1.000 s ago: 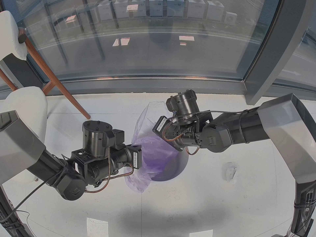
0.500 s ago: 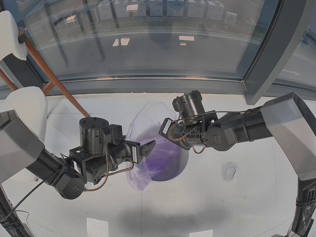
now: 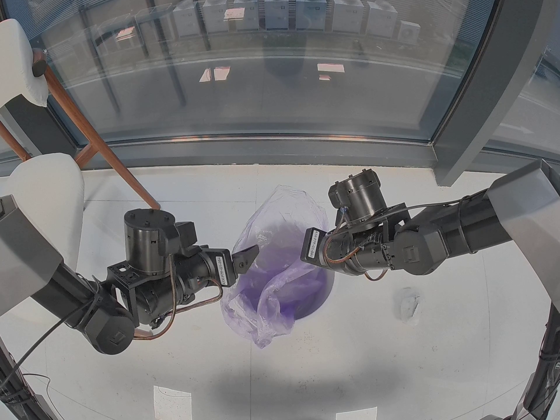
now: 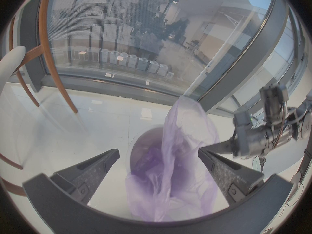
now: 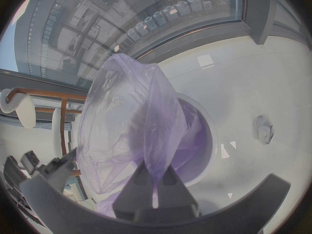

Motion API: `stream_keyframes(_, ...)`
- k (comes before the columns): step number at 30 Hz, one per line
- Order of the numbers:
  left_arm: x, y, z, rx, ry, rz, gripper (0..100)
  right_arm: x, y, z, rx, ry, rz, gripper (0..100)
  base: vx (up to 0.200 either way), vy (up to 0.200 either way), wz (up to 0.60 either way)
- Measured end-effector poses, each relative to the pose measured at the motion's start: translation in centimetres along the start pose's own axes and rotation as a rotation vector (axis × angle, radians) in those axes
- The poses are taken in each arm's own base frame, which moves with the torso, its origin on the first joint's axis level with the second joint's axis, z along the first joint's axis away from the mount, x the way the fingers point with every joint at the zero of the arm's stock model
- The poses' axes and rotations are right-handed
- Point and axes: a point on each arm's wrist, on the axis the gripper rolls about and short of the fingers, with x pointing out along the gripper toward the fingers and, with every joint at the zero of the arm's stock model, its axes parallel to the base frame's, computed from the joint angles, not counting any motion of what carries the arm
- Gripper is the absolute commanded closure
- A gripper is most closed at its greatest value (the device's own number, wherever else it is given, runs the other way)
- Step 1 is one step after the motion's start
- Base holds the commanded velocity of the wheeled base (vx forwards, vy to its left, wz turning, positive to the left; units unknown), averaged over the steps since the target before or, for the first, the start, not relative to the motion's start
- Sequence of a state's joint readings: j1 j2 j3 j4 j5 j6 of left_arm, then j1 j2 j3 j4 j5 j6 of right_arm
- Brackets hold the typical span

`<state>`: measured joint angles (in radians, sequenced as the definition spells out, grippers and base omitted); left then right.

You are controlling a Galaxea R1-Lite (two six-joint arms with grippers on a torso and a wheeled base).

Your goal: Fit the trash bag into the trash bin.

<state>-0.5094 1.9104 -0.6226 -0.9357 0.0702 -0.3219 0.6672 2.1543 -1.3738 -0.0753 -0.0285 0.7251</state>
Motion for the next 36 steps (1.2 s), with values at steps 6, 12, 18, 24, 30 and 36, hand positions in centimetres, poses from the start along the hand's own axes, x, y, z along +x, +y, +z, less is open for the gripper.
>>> stream_keyframes(6,0.0,0.6,-1.9,0.008,0.068,0.023,100,-0.4,0.0,0.3,0.003,-0.01,0.0,100,0.0,0.0,0.0)
stream_keyframes(12,0.6,0.9,-2.6,0.008,0.072,0.026,100,-0.6,-0.3,0.5,0.007,-0.014,-0.004,100,0.0,0.0,0.0)
stream_keyframes(18,1.9,0.4,-1.5,-0.007,-0.059,-0.019,100,-0.9,-1.8,1.6,-0.07,-0.014,0.061,100,0.0,0.0,0.0)
stream_keyframes(24,2.7,0.2,-1.3,-0.011,-0.07,-0.024,100,-1.1,-4.4,2.6,-0.193,-0.045,0.072,100,0.0,0.0,0.0)
stream_keyframes(30,2.3,0.6,-2.3,-0.005,-0.026,-0.008,100,-2.2,-7.4,1.3,-0.221,0.021,0.058,100,0.0,0.0,0.0)
stream_keyframes(36,1.2,1.1,-3.9,0.004,0.033,0.011,100,-3.4,-9.4,-1.4,-0.251,0.084,0.066,100,0.0,0.0,0.0)
